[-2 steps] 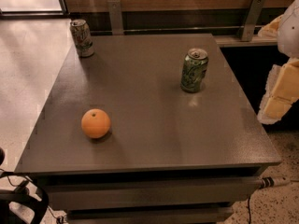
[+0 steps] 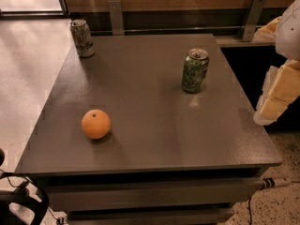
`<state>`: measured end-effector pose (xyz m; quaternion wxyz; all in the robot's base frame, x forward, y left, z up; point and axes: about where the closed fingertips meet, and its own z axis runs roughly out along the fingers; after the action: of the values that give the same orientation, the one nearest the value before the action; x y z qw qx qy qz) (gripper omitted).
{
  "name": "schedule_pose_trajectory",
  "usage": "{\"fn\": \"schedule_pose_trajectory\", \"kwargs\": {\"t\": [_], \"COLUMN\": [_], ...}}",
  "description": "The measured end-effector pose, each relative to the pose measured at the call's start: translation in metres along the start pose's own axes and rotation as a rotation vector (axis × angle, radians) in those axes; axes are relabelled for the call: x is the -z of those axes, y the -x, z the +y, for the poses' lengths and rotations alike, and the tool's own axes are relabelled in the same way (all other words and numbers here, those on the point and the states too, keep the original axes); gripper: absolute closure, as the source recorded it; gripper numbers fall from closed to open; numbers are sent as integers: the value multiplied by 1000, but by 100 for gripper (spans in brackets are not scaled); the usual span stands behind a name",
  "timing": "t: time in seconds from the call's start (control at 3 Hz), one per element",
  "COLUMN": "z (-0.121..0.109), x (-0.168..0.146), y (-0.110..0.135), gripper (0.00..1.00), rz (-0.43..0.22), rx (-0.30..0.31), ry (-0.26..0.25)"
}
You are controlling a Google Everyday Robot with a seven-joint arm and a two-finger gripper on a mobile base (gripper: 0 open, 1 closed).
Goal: Move orange near 7up can
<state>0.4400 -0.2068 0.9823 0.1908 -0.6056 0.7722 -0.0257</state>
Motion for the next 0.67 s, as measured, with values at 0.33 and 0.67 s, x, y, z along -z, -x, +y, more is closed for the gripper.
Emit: {"fn": "schedule_pose_trajectory", "kwargs": {"t": [0.33,0.67], "z": [8,26], "x": [-15,-32], "y": [20,51], "gripper": [0,0], "rz": [-107,-245], "rx": [15,32], "ry": [31,67]}}
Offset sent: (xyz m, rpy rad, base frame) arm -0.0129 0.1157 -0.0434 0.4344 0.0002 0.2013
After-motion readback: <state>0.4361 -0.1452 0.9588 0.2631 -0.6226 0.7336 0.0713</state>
